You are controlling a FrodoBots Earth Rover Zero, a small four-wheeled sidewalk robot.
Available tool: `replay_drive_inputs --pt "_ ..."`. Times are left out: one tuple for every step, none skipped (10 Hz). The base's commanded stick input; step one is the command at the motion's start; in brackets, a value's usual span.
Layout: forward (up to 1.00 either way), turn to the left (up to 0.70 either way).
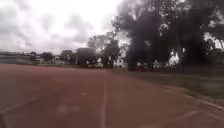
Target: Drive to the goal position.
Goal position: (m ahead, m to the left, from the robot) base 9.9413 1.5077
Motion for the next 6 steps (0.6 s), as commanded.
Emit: replay_drive_inputs --pt "0.7 0.0" --pt "0.7 0.0" --pt "0.7 0.0" --pt "0.7 0.0" --pt "0.7 0.0" --pt "0.7 0.0"
